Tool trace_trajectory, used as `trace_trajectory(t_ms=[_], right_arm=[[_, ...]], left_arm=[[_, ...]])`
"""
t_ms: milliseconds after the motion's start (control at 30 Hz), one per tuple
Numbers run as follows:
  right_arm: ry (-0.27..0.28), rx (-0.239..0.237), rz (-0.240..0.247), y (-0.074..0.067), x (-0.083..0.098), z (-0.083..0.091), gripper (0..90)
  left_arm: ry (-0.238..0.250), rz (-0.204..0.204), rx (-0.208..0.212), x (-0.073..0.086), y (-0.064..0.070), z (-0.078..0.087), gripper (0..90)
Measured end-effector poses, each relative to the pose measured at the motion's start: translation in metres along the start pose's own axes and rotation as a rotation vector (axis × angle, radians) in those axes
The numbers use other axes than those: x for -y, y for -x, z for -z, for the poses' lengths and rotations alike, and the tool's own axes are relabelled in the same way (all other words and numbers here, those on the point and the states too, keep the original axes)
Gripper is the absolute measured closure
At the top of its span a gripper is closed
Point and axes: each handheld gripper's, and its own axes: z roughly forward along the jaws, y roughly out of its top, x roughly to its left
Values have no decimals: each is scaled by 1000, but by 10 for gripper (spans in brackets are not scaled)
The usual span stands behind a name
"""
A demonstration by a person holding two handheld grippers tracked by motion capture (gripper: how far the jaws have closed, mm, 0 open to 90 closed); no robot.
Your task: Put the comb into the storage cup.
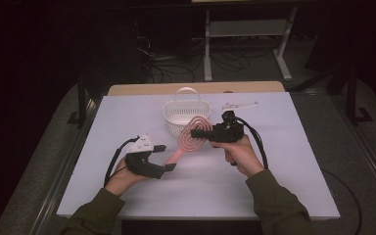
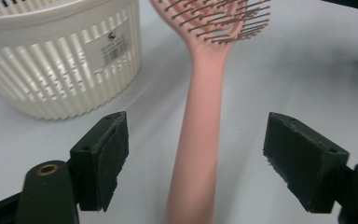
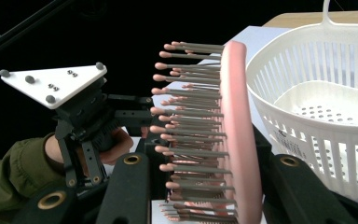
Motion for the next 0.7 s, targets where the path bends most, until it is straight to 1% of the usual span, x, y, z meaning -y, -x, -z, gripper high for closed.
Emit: trace_trajectory(t_ms=[100,200,300,367,567,700], right_arm=[[0,0,-3,1,1,0,630],[0,-1,-4,1,1,0,630],[0,-1,-4,1,1,0,631],[2,-1,-5,1,1,0,631],[5,2,-6,1,1,1,630],[11,0,-7,1,0,2,630]], left_arm=[[-2,9,-11,6,-2,6,186],[-8,10,-16,11,-3,11,149],[-11,19,-18,17,-4,15,131],[-16,19,-19,21,-4,17,125],[-39,15,-33,32,-3,22,56],[-60,17,-20,39,-2,25,0]])
